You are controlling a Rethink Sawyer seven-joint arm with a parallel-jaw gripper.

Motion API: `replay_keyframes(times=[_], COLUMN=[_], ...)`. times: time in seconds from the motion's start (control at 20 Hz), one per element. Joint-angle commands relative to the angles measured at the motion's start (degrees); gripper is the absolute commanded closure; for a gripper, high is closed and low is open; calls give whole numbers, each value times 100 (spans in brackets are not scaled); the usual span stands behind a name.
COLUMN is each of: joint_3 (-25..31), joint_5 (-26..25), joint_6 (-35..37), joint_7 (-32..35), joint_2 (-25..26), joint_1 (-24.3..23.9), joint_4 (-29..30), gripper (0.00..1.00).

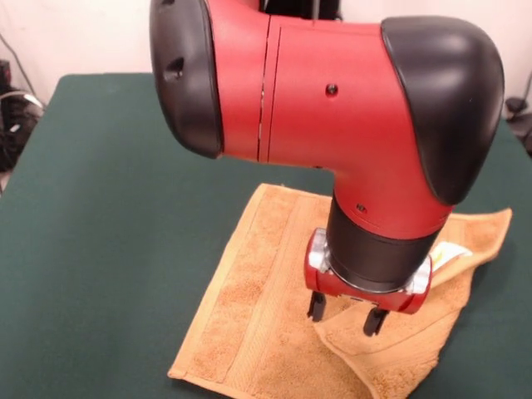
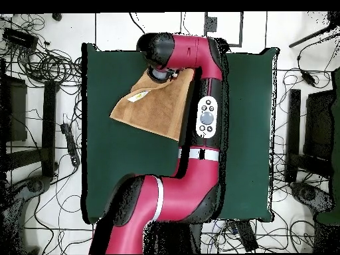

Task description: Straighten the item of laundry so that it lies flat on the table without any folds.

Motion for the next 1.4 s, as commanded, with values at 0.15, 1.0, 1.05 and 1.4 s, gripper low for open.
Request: replay_keyframes(times=[0.15, 1.0, 1.05, 1.4], joint_3=[829, 854, 893, 1139], joint_5=[-38, -536, -500, -306], joint_6=[713, 744, 621, 112], joint_7=[1653, 2006, 1969, 1954], joint_2=[352, 537, 540, 588], joint_1=[123, 179, 162, 65], joint_4=[496, 320, 348, 462], gripper=[0, 0, 0, 0])
